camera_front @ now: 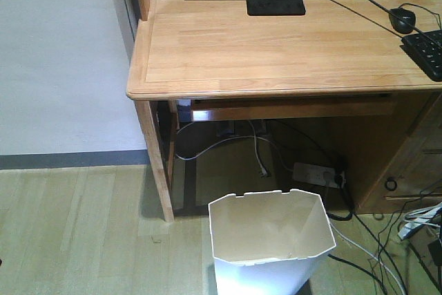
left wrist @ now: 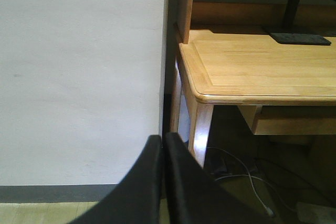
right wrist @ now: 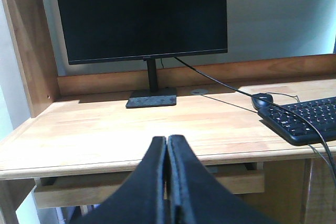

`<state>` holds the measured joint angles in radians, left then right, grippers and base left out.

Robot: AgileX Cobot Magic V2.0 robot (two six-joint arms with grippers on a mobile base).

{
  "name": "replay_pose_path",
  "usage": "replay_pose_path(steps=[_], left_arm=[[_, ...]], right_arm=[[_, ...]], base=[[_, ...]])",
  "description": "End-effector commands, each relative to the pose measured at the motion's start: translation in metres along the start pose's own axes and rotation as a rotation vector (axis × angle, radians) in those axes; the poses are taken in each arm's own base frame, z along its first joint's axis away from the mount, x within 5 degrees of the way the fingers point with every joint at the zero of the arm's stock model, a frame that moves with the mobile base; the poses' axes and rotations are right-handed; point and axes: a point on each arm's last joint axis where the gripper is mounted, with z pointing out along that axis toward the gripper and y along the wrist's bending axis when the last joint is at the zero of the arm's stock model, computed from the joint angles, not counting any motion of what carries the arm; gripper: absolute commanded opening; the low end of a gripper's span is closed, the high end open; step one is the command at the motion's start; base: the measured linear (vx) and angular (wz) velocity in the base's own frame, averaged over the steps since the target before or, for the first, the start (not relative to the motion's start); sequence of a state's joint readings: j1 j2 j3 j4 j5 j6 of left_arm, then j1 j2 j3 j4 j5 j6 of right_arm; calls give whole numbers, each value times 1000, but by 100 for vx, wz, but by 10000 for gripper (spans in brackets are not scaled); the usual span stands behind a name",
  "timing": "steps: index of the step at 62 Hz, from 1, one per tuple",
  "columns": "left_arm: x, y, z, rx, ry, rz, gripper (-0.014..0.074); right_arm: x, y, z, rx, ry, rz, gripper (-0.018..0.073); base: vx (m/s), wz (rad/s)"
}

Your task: Move trash bin to bedside with robot

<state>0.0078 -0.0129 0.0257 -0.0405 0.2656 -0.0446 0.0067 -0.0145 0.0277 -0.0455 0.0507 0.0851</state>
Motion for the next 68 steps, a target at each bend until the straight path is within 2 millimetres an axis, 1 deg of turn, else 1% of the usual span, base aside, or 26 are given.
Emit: replay_pose_path(steps=[1, 68], left_arm=[[-3, 0, 0, 4, -71, -10, -6], [-3, 0, 0, 4, -71, -10, -6]], right_arm=[[-4, 0, 0, -1, -61, -7, -10], [-4, 0, 0, -1, -62, -6, -10]], base=[[0, 0], [0, 0]])
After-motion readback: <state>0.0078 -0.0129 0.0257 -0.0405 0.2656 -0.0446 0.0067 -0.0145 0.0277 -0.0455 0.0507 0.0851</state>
